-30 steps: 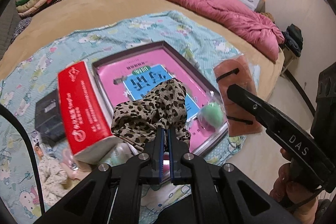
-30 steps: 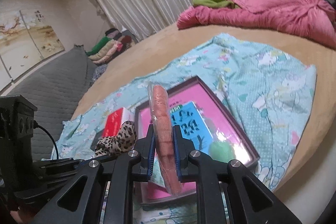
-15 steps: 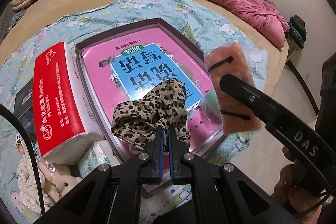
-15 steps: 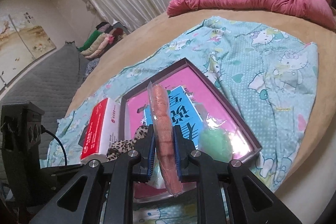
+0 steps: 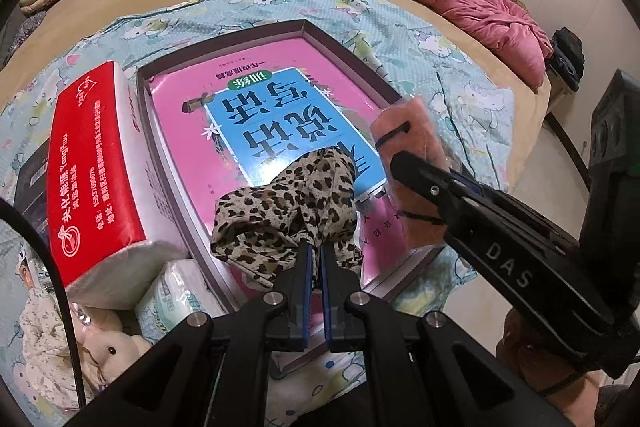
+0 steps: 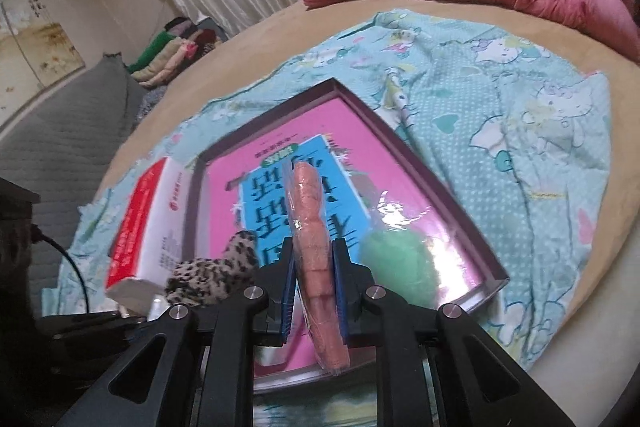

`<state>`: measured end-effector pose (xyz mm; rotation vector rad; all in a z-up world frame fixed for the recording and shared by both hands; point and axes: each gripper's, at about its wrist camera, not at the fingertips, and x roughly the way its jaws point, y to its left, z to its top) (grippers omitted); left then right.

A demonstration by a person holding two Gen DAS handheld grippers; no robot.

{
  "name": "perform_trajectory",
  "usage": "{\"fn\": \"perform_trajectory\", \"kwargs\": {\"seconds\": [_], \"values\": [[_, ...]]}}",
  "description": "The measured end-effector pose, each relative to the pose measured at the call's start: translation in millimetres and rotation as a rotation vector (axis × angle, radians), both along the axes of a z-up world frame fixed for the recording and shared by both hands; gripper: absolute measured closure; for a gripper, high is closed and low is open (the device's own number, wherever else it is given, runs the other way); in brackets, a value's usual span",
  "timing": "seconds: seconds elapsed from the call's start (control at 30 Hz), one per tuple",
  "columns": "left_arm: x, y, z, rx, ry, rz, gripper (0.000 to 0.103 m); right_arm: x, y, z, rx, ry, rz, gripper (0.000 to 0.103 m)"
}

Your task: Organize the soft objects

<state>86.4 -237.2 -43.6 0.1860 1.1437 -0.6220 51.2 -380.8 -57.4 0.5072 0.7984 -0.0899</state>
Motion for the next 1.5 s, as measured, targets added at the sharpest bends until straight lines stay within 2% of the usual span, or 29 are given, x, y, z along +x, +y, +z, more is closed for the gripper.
{"fn": "perform_trajectory", "kwargs": {"seconds": [0.33,0.57,0.67,0.8,0.83,1.0,1.13,1.23,1.3,1.5], "values": [[0.4,0.1,-0.5,-0.017,0.017,0.005,0.098,0.3,-0.2,-5.2,-0.041,0.016,-0.016,0.080],[0.4,0.5,-1.5,-0.020,0.024,0.003,0.098,-3.5,-3.4,-2.4,-0.043,0.011,-0.027,0.073],[-0.3,0.1,-1.8,-0.025,0.027,-0.001,0.098,-7.5,-6.1,1.7,-0.043,0.001,-0.039,0.066],[-0.6,-1.4,-1.9,-0.032,0.034,-0.006,0.096,-14.4,-13.0,9.2,-0.047,-0.024,-0.071,0.064],[-0.4,-1.8,-1.8,-0.032,0.035,-0.006,0.095,-16.4,-15.7,10.7,-0.044,-0.030,-0.082,0.063],[-0.4,-1.3,0.8,-0.039,0.032,-0.001,0.068,-23.5,-25.5,13.2,-0.035,-0.039,-0.125,0.056],[-0.7,-2.3,1.1,-0.039,0.035,-0.005,0.062,-27.7,-31.5,13.9,-0.033,-0.039,-0.149,0.055],[-3.2,-4.1,2.4,-0.032,0.028,-0.016,0.053,-29.6,-34.0,14.1,-0.028,-0.038,-0.165,0.054],[-4.8,-5.2,4.2,-0.032,0.018,-0.022,0.042,-31.6,-36.4,14.7,-0.022,-0.041,-0.174,0.053],[-6.1,-5.1,11.8,-0.029,-0.013,-0.025,0.034,-34.4,-37.6,17.0,-0.024,-0.045,-0.180,0.049]]}}
